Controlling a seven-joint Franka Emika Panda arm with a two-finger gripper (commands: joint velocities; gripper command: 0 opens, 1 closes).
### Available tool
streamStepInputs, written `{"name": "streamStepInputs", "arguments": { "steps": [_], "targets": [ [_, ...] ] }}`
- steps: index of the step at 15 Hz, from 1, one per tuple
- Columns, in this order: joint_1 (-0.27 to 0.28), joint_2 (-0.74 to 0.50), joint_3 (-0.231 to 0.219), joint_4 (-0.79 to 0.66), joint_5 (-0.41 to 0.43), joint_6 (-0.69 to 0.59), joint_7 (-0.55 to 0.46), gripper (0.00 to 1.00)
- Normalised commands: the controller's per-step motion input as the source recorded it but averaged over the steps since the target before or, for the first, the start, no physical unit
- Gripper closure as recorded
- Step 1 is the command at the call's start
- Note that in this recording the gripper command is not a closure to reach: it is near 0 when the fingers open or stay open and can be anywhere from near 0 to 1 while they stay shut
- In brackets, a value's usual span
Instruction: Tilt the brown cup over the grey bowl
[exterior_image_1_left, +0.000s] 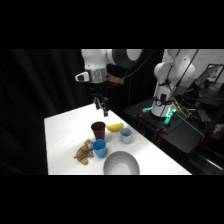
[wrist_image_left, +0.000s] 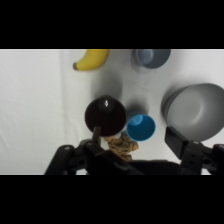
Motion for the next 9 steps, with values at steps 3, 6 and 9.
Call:
{"name": "streamStepInputs", "arguments": {
  "steps": [3,6,9],
  "targets": [
    [-0.018,0.06,0.025,0.07,0.066,0.04,-0.05,0.00],
    [-0.013,0.13,0.047,0.15,0.193,0.21,-0.09,0.00],
    [-0.021,0.19,0.048,0.11,0.209,0.31,-0.10,0.00]
  ]
}}
